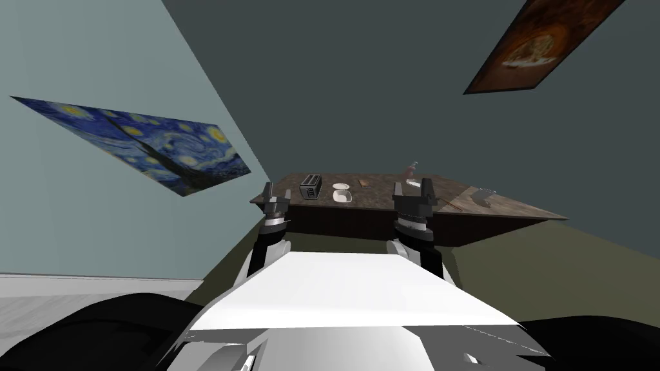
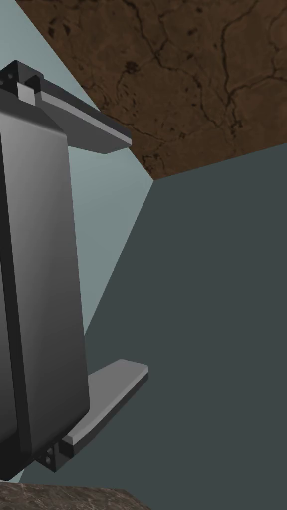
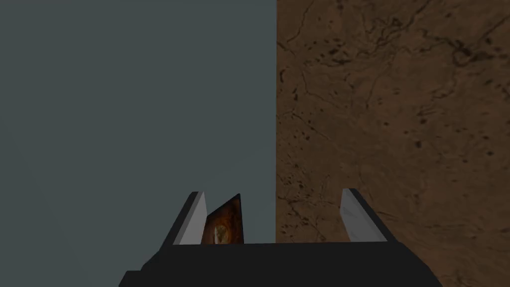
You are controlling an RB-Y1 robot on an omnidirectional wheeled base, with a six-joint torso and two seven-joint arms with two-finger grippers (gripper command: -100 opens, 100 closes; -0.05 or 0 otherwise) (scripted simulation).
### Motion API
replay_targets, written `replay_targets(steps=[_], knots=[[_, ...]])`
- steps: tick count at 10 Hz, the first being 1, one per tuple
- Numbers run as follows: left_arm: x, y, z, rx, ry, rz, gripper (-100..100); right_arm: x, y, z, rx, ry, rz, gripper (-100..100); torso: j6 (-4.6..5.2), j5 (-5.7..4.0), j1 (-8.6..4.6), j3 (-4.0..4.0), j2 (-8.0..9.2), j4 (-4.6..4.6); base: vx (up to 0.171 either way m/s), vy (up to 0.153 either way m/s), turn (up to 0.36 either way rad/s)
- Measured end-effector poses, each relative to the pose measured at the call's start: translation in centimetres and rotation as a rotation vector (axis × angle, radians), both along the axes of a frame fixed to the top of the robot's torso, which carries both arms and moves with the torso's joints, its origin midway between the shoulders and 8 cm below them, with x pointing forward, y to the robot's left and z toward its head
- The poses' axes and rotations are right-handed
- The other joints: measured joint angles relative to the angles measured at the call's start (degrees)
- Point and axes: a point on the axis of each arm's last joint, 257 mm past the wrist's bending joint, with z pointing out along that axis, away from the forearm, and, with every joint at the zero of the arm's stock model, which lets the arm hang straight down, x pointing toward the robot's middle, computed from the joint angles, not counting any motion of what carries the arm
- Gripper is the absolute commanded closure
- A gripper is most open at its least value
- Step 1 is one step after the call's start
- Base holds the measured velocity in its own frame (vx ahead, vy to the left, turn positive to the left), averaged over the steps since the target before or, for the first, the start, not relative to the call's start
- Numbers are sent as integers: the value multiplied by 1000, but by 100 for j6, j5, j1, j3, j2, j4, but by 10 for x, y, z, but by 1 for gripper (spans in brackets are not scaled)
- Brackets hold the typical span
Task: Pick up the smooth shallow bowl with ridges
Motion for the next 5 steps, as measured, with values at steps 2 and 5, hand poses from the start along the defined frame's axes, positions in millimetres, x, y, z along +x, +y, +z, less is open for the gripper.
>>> replay_targets(steps=[2, 5], knots=[[0, 0, 0, 0, 0, 0, 0, 3, 4, -13, -71, 60, -15, -100, -1, 1, 3, 9, 17, 3, -50, 19, 106], [0, 0, 0, 0, 0, 0, 0, 9, 6, -44, -190, 183, -62, -100, -1, 2, 7, 16, 27, 6, -61, 25, 152]])
